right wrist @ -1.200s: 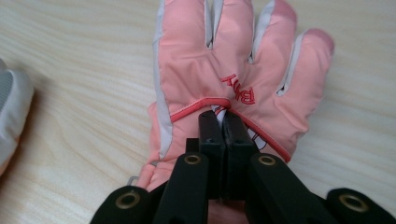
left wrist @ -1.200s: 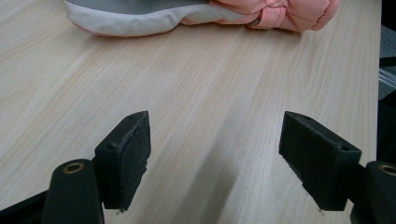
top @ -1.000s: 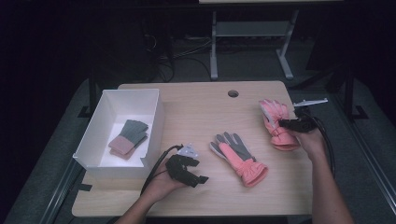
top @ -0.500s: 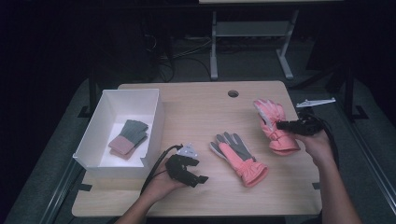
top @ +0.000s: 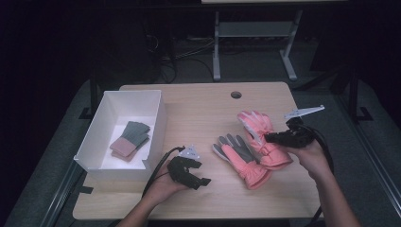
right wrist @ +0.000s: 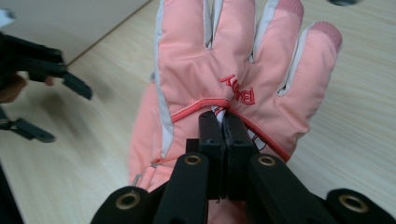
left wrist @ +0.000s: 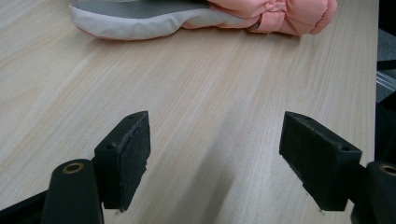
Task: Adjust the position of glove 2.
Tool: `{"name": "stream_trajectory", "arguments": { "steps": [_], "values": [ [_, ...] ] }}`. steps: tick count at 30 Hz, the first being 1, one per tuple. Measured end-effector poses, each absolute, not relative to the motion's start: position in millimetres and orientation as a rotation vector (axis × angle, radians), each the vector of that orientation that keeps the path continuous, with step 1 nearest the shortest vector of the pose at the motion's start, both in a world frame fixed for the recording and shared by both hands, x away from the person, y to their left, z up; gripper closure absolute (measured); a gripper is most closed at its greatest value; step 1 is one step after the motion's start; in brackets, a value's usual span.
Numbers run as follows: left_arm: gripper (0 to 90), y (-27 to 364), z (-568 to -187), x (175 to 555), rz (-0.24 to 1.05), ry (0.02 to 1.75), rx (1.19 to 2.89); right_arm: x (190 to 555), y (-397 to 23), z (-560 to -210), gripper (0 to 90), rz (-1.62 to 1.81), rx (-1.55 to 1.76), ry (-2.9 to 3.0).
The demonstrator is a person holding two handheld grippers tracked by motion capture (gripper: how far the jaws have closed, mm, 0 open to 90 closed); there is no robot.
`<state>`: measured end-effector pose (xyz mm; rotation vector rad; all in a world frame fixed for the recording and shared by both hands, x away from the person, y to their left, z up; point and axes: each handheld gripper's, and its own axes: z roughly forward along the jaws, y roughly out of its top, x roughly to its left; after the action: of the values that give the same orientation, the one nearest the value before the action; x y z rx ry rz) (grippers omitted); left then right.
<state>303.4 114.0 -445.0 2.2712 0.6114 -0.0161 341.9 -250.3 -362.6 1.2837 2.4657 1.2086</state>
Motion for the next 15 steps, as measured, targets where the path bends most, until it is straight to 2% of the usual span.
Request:
{"name": "stream_trajectory", "arguments": {
  "steps": [7,15],
  "values": [
    [24.4,115,-446,303,-0.013,0.605,2.280,339,-218,-367,88.6,1.199,1.206,2.565],
    [24.2,114,-446,303,-0.012,0.602,2.290,340,-200,-381,88.6,1.130,1.183,2.639]
  ]
}}
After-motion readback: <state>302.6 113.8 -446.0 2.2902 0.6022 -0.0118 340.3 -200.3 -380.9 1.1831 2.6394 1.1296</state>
